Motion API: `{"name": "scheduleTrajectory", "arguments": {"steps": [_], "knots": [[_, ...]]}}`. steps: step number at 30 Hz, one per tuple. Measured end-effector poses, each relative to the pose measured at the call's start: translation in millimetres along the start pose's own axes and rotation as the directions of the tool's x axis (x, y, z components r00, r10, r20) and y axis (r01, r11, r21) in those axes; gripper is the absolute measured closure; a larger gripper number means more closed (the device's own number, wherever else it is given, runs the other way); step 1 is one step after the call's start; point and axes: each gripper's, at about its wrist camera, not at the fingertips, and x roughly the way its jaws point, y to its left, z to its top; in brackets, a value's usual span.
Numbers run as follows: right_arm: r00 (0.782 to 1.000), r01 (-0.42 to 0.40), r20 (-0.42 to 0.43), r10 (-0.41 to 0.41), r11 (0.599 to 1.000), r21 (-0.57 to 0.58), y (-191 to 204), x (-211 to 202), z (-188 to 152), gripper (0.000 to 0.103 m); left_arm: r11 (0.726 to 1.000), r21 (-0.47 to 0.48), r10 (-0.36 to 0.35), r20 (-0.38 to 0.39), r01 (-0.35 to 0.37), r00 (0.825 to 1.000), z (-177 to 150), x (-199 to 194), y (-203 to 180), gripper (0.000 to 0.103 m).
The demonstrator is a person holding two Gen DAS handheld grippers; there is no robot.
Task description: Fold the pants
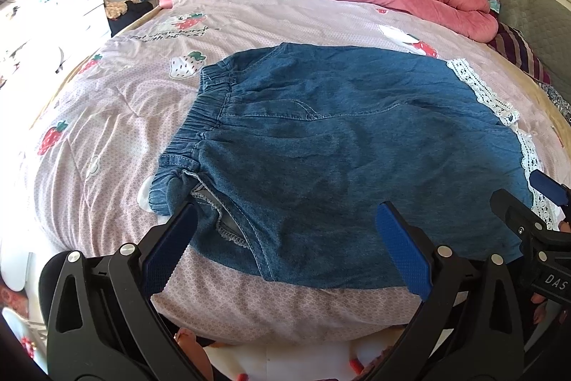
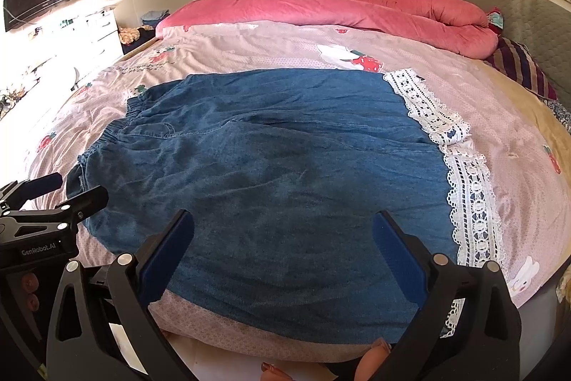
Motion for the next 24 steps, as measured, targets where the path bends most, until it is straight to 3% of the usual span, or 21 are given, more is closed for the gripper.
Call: {"name": "scheduleTrajectory", "arguments": {"steps": [13,19,21,24], "knots": [[0.998,-0.06,-0.003,0.06,0.996,-0.063,-2,26,39,0.004,0.997,0.012,-0.071,-0.013,0.071,0.997,39,22,26,0.009],[0.99,-0.137,-0.053,0.133,0.988,-0.078,-3,51,69,0.004,0.999,0.041,-0.013,0.019,0.012,1.0,91,51,63,0.009],[0.988,-0.143,-0.068,0.137,0.984,-0.106,0,62,80,0.004,0.998,0.066,0.025,0.002,-0.025,1.0,107,70,73,0.009],[0.985,-0.162,-0.086,0.151,0.978,-0.133,6,77,95,0.004,0.996,0.087,0.015,-0.04,-0.012,0.999,125,97,83,0.009]]}}
